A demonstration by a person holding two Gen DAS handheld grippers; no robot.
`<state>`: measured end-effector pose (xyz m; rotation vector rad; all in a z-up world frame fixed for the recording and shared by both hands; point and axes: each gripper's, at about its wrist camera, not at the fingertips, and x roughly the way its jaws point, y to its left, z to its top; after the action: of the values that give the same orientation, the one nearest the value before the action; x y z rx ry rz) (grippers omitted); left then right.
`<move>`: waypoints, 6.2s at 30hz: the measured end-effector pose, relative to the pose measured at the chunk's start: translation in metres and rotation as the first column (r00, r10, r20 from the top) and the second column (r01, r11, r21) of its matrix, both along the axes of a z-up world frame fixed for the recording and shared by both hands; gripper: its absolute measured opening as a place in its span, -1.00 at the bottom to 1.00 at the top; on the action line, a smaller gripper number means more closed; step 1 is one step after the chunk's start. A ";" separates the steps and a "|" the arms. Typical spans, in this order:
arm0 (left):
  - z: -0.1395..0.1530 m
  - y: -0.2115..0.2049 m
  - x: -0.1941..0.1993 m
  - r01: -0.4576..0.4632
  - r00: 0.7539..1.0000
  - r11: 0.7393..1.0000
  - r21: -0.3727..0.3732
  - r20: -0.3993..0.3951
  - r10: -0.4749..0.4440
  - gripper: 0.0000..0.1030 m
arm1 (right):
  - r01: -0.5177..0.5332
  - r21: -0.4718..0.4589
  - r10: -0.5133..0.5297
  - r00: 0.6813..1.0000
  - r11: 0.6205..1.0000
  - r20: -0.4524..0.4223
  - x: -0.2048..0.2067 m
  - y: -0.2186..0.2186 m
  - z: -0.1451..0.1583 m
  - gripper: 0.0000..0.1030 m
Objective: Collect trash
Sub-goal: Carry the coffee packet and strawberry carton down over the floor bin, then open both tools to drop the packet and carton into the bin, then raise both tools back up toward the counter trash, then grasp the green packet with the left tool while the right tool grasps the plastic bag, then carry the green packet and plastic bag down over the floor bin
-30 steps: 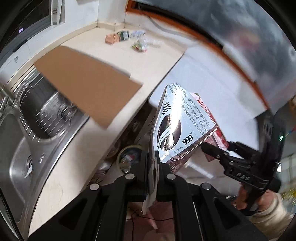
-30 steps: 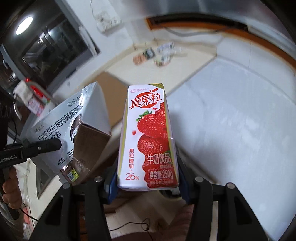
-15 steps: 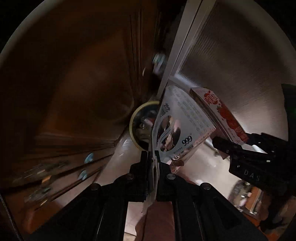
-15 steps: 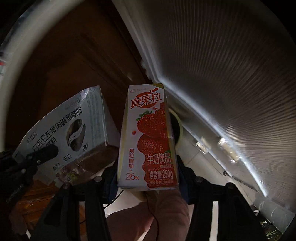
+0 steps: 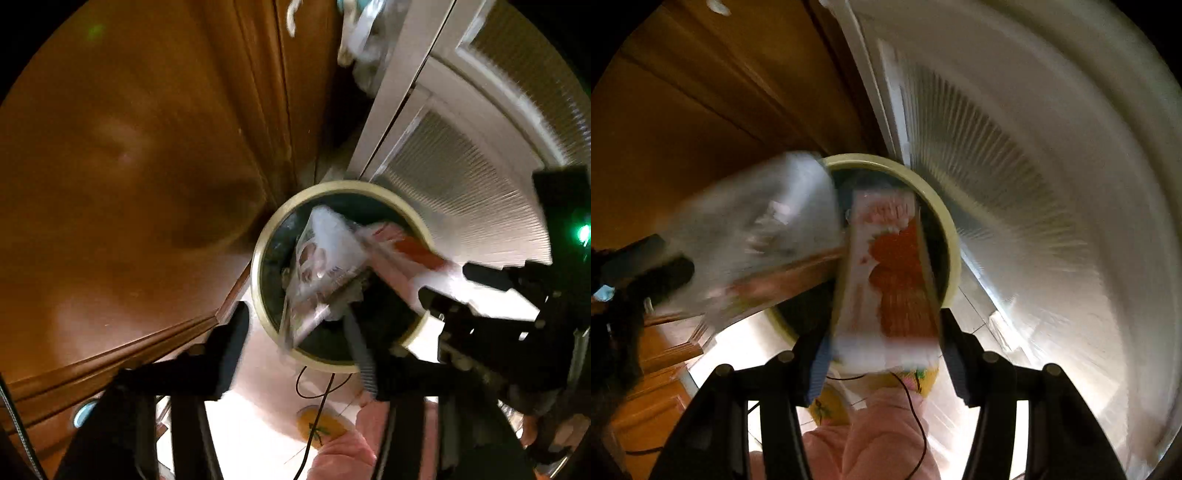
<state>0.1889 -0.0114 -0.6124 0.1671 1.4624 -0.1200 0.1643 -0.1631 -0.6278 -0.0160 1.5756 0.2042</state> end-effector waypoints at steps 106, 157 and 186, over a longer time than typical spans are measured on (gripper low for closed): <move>0.404 -0.042 0.389 -0.205 0.951 0.915 -0.347 0.152 0.271 -0.70 | -0.073 0.215 -0.058 0.836 0.974 0.545 0.399 -0.030 0.495 0.04; 0.578 0.039 0.007 0.058 0.881 0.955 -0.291 0.465 0.089 -0.85 | -0.038 0.358 -0.184 0.806 0.933 0.563 0.046 0.021 0.612 -0.44; 0.275 0.012 -0.094 0.019 0.979 0.993 -0.116 0.203 0.005 -0.85 | 0.076 0.190 -0.106 0.983 0.979 0.152 -0.089 0.018 0.323 -0.40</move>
<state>0.0953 0.0007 -0.3376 0.0854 1.2476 -0.1888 0.0753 -0.1456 -0.3048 0.1798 1.3879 0.2695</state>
